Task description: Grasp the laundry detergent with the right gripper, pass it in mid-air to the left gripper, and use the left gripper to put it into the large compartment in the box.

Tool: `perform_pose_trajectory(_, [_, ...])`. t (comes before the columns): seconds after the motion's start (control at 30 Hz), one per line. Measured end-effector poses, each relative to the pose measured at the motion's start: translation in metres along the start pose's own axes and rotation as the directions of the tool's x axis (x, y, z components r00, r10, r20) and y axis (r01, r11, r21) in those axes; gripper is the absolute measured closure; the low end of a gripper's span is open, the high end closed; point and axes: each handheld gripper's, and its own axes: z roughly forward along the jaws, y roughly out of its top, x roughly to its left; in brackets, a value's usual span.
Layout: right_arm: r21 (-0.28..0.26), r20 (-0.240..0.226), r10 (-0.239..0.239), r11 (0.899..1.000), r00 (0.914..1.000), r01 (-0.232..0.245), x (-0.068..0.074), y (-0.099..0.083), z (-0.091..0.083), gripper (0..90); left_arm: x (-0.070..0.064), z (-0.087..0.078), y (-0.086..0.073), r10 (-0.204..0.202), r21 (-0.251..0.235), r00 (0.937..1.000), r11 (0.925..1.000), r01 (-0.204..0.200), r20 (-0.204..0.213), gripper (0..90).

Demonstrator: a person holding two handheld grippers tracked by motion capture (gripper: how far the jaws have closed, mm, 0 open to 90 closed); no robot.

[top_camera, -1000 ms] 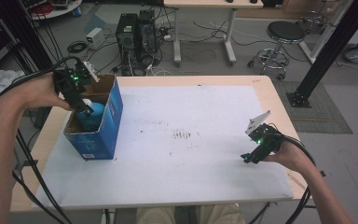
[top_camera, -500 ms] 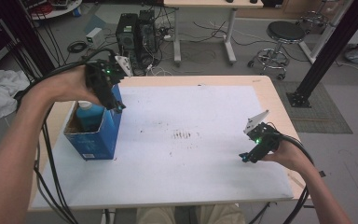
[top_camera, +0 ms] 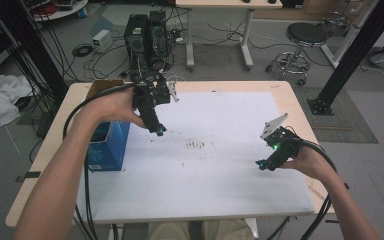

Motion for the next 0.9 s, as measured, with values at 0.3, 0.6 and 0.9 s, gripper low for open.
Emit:
perform_pose_trajectory(0.3, [-0.008, 0.012, -0.007, 1.000, 0.9999, 0.007, -0.002, 0.007, -0.008, 10.2, -0.010, 0.045, 0.015, -0.007, 0.028, 0.9999, 0.9996, 0.007, 0.011, 11.5])
perform_pose_trajectory(0.6, [-0.004, 0.011, -0.014, 1.000, 0.9998, 0.014, -0.007, 0.013, -0.006, 10.3, -0.018, 0.085, 0.016, -0.032, 0.049, 0.9991, 0.9984, 0.030, 0.027, 11.5])
perform_pose_trajectory(0.9, [-0.005, 0.015, -0.025, 1.000, 0.9996, 0.025, -0.009, 0.023, -0.004, 10.2, -0.023, 0.105, 0.009, -0.052, 0.049, 0.9976, 0.9975, 0.050, 0.045, 11.5])
